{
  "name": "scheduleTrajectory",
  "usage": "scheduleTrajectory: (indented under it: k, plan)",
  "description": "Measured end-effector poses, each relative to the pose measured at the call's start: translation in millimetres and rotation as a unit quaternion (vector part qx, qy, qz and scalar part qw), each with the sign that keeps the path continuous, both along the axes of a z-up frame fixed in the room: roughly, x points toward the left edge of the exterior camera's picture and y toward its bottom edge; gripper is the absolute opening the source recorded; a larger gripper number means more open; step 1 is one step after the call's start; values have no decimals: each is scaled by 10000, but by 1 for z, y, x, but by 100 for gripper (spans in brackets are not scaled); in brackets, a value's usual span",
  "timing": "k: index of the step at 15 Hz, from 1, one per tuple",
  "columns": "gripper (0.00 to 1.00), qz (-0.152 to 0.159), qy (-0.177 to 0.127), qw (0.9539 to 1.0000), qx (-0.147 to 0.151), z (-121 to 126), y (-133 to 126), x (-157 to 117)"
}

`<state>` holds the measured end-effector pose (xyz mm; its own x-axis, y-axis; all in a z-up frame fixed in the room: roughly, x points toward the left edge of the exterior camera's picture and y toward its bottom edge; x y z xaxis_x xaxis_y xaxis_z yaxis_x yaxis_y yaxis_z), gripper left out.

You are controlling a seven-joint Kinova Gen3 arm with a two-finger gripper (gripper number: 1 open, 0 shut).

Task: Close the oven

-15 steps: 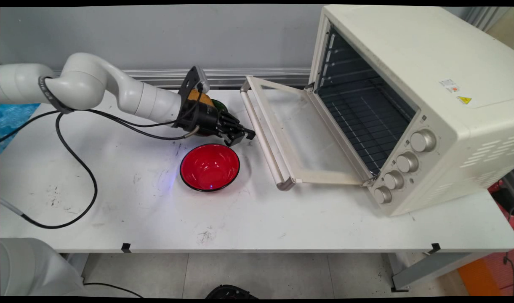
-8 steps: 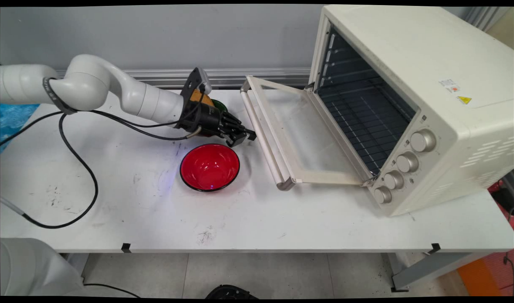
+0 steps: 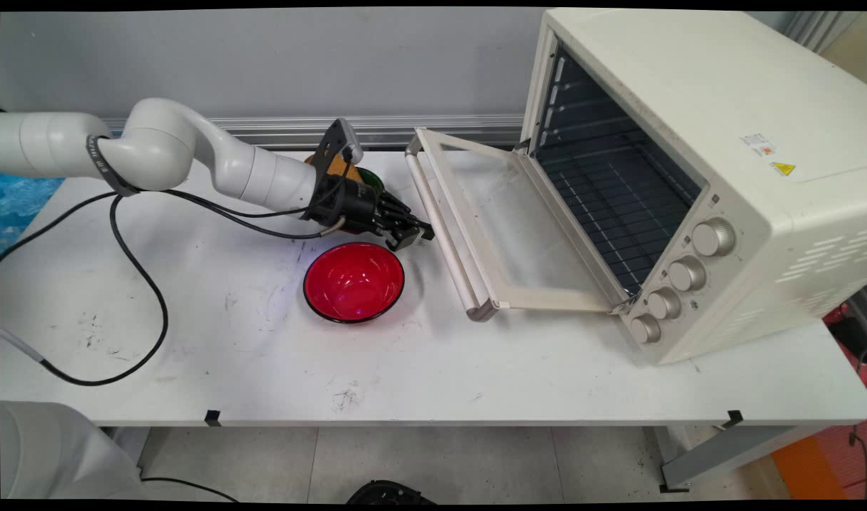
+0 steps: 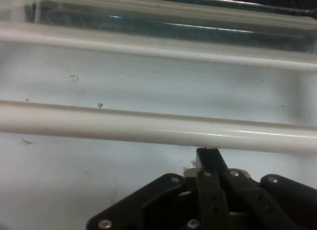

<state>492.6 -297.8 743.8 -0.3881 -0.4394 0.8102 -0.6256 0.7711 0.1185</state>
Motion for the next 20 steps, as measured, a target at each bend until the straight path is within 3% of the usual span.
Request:
scheduleTrajectory:
  k: [12, 20]
  plan:
    - [0, -27, 97, 9999, -104, 4, -11, -7]
    - [0, -34, 243, 9992, -319, 31, -22, -8]
